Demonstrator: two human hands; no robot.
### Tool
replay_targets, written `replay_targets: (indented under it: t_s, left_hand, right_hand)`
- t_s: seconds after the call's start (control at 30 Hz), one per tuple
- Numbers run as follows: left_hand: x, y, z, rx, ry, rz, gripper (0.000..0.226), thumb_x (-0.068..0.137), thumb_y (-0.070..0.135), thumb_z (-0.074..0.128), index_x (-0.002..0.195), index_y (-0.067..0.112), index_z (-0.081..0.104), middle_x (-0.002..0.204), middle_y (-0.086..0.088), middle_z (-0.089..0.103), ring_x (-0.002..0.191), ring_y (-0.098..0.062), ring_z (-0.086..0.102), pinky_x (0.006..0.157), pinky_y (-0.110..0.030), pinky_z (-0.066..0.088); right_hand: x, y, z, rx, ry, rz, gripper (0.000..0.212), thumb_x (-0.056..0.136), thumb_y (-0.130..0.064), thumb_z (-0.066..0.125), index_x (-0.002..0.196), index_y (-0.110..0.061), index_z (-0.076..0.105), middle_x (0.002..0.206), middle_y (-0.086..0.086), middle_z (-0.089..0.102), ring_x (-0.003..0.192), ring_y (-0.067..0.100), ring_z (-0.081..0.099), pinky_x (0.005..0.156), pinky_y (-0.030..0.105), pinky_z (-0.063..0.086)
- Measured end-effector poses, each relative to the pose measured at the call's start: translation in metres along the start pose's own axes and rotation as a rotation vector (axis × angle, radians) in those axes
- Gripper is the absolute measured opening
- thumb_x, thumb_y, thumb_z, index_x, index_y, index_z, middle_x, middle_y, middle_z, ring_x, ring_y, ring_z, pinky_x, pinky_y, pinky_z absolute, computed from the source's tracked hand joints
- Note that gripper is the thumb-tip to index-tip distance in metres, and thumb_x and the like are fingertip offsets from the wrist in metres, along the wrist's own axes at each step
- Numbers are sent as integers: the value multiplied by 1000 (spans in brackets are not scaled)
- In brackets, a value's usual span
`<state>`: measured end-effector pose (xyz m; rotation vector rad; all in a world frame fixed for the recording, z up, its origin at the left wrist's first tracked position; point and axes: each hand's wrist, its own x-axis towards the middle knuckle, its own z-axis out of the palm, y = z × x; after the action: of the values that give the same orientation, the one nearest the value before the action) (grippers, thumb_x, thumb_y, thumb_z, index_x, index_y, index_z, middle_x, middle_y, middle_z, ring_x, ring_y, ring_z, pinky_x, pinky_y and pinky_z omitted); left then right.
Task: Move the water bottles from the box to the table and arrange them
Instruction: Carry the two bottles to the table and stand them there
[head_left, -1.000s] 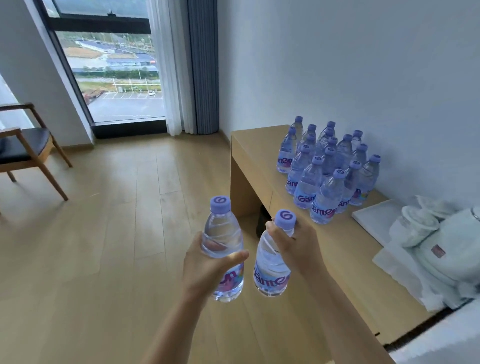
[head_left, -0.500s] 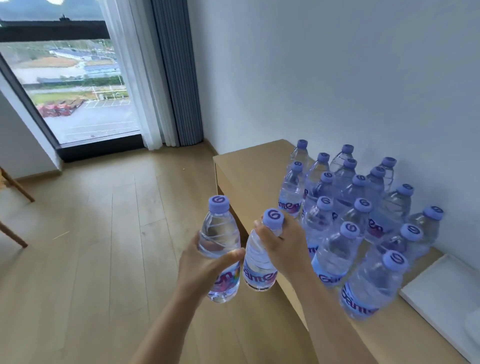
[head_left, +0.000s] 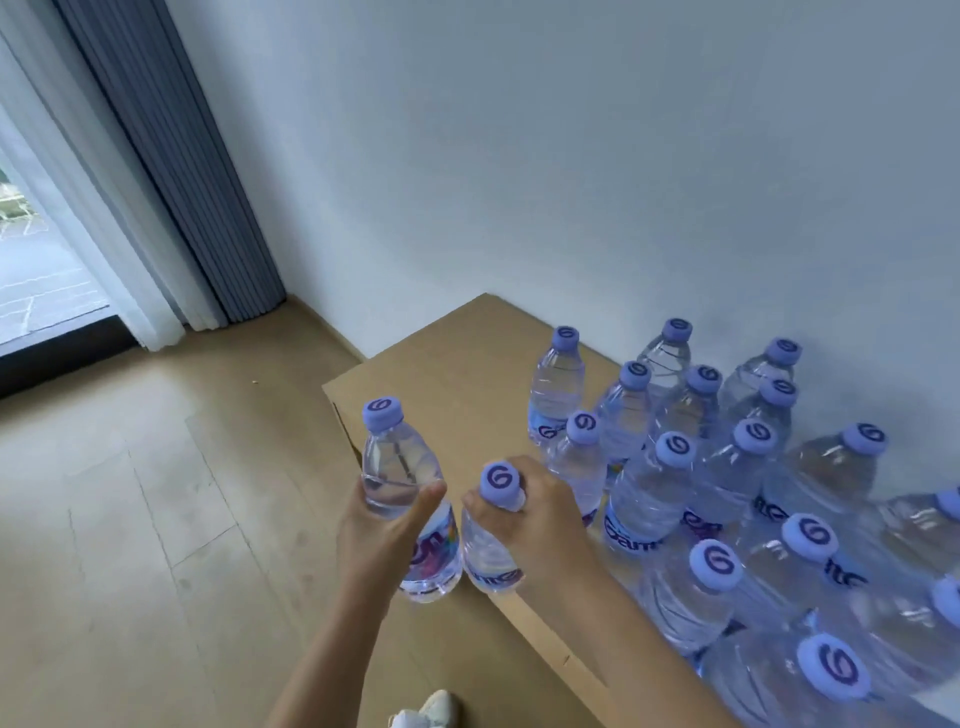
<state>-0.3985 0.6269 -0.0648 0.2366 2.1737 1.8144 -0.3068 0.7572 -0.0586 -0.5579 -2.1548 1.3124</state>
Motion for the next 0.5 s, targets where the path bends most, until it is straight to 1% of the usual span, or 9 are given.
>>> replay_targets:
  t_s: [0.07,0.13,0.17,0.23,0.3,0.33,0.4,0.5]
  left_hand:
    - [39,-1,5,20,-51,-12,51,45,59,73,85,30,60,78,14,68,78,0,64,69,-27,49]
    - [72,1,11,63,-123,-9,51,46,60,73,83,29,56,78,12,65,77,0,63,62,-22,44]
    - [87,2,14,84,-168,-4,54,44,61,74,82,28,55,78,10,66,76,-2,63,62,-23,44]
    - [115,3,24,95,-269,8,55,44,58,79,81,25,55,77,7,68,71,-4,65,63,-25,47]
    - [135,1,37,117,-352,40,48,51,47,86,79,26,53,73,15,67,65,2,65,59,-21,45]
    - [142,-1,44,135,-381,57,46,54,42,87,79,27,52,72,19,66,64,4,64,58,-19,43]
    - [155,-2,59,149,-435,63,47,55,40,87,84,29,52,74,20,65,64,6,63,58,-19,43]
    - [168,1,79,130,-525,34,58,46,43,83,91,31,49,83,10,64,68,6,63,61,-21,44]
  right_hand:
    - [19,1,10,-18,38,27,26,74,-34,73,71,-35,47,68,-11,54,67,4,52,61,15,39]
    - [34,1,20,-44,85,43,26,77,-26,74,75,-34,49,72,-12,54,71,3,53,63,12,37]
    - [41,1,24,-56,117,50,27,79,-24,73,75,-34,49,73,-13,54,71,2,53,64,11,37]
    - [55,1,31,-74,192,85,23,81,-22,72,77,-31,51,76,-12,54,74,4,54,67,14,39]
    - [65,2,35,-94,274,139,15,81,-22,72,80,-20,57,79,-5,59,77,12,57,70,19,43]
    - [68,3,36,-103,319,167,16,80,-21,73,81,-15,58,79,-2,60,77,12,57,70,20,45]
    - [73,2,35,-128,396,219,18,79,-22,74,80,-13,58,75,-2,60,73,8,56,67,15,43]
    - [77,-2,33,-199,461,309,23,77,-25,75,81,-16,55,75,-3,59,71,8,54,66,8,39]
